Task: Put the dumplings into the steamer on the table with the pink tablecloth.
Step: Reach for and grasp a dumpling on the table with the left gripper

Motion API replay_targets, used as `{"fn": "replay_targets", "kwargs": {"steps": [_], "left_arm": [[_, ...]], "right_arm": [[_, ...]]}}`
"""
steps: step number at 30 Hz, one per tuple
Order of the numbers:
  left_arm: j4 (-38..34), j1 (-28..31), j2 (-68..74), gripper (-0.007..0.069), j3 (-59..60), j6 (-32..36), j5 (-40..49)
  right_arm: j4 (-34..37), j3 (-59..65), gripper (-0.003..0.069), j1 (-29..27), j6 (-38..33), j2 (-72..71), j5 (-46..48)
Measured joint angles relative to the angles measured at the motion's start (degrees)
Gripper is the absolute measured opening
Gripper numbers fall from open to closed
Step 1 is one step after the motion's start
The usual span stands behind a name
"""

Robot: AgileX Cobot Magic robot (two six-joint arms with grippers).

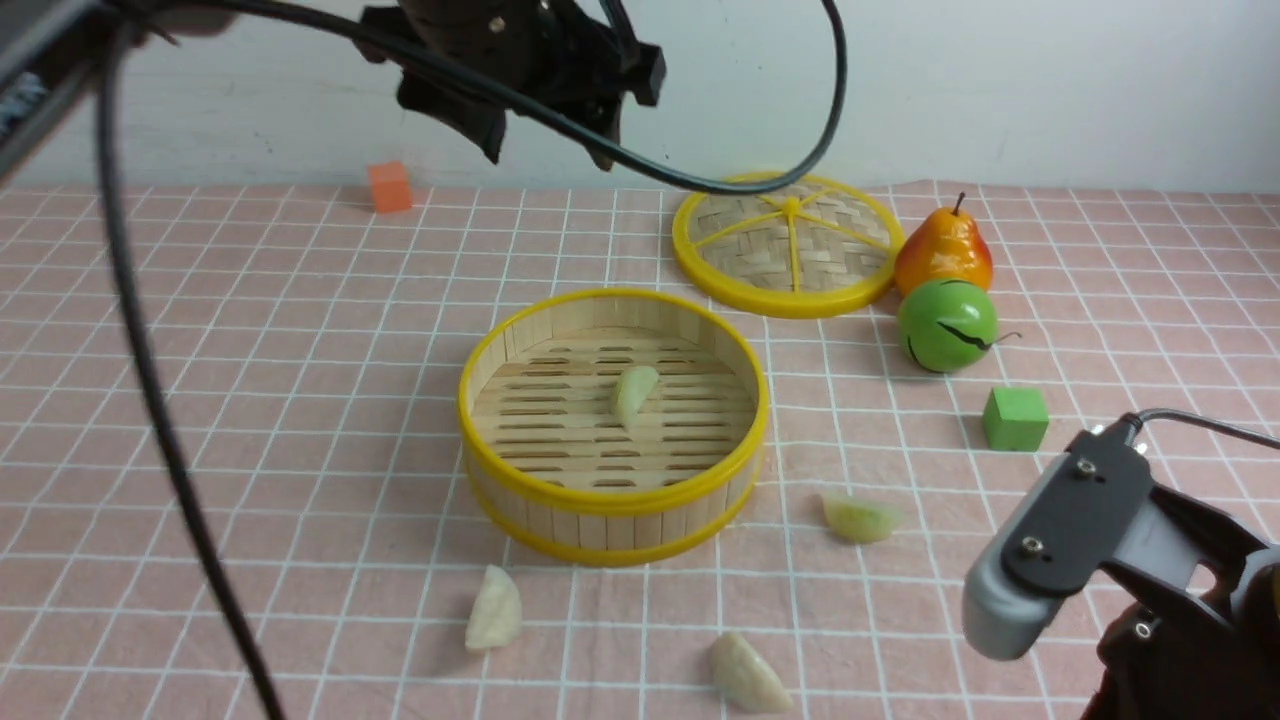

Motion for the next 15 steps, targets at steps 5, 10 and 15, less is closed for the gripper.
{"fn": "replay_targets", "kwargs": {"steps": [5, 10, 15], "left_arm": [[0.14, 0.0, -7.72, 0.0564, 11.77, -0.04, 0.05], [-0.73, 0.02, -14.43, 0.0563, 28.05, -1.62, 0.05], [-4.3, 0.02, -18.2, 0.0549, 44.23, -4.15, -2.99]], "right_arm": [[-0.29, 0.0, 0.0088, 0.0, -0.05, 0.0, 0.0], [-0.39, 0.0, 0.0094, 0.0, -0.05, 0.0, 0.0], [-0.39, 0.0, 0.0096, 0.0, -0.05, 0.0, 0.0]]}}
